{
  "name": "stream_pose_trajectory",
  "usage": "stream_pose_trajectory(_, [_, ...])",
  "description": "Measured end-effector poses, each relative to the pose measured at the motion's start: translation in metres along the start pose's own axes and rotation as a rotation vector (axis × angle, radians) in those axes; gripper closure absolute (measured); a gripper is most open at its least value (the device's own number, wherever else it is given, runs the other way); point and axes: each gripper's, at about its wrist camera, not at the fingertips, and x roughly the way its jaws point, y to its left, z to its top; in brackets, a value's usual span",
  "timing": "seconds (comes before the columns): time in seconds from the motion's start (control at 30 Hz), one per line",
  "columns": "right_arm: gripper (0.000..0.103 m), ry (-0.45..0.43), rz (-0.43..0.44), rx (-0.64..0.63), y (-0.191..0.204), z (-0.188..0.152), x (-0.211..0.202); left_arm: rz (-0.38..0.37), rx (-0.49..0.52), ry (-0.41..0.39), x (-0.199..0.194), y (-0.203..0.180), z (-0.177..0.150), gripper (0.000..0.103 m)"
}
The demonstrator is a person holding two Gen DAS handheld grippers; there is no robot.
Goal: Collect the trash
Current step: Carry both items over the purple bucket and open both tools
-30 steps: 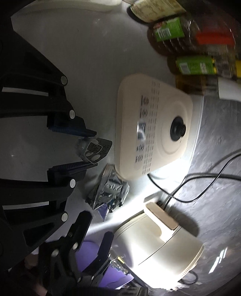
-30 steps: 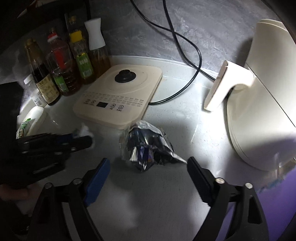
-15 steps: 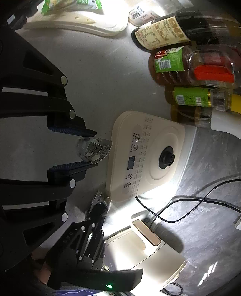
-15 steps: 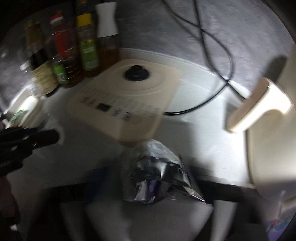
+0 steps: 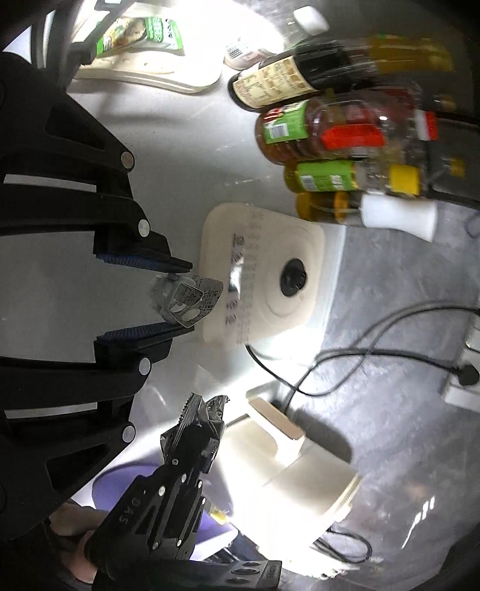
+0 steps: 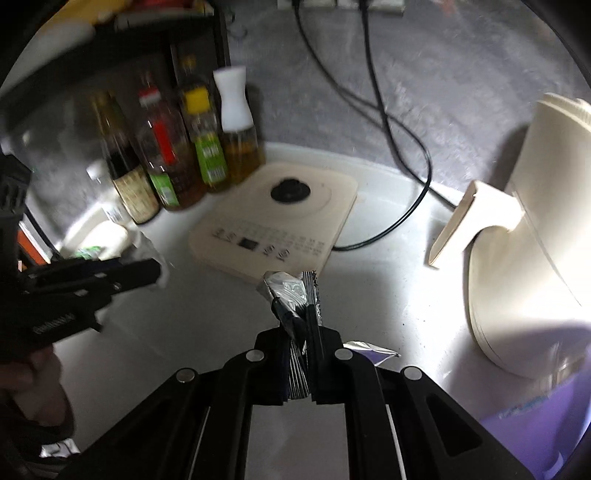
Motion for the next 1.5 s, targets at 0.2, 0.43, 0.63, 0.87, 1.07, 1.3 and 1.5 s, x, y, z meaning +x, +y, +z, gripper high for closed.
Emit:
stream_pose_trajectory(0.2, [0.095,-0.087,0.022,0.053,-0.004,-0.001,-0.052,-0.016,0.041,-0.046,-0.028,-0.021,0.004,0.076])
stream_pose_trajectory(0.43, [0.094,-0.179,0.022,0.085,-0.015,0.0,-0.107,-0.045,0.066,-0.095,-0.048,-0.043,0.014,0.076])
stream_pose_trajectory(0.63, [0.093,-0.249,-0.031,0.116,-0.034,-0.004,-0.151,-0.083,0.091,-0.124,-0.057,-0.07,0.021,0.076])
stream_pose_trajectory(0.87, [0.092,-0.287,-0.096,0.171,-0.07,-0.023,-0.185,-0.138,0.133,-0.123,-0.053,-0.111,0.022,0.076])
stream_pose_trajectory(1.07, [0.09,-0.307,-0.15,0.222,-0.105,-0.043,-0.208,-0.184,0.169,-0.122,-0.048,-0.154,0.02,0.076])
stream_pose_trajectory(1.3, [0.087,-0.312,-0.191,0.272,-0.147,-0.07,-0.231,-0.232,0.209,-0.132,-0.041,-0.207,0.015,0.076])
stream_pose_trajectory(1.5, [0.048,-0.307,-0.172,0.27,-0.171,-0.095,-0.241,-0.256,0.217,-0.151,-0.037,-0.243,0.007,0.076])
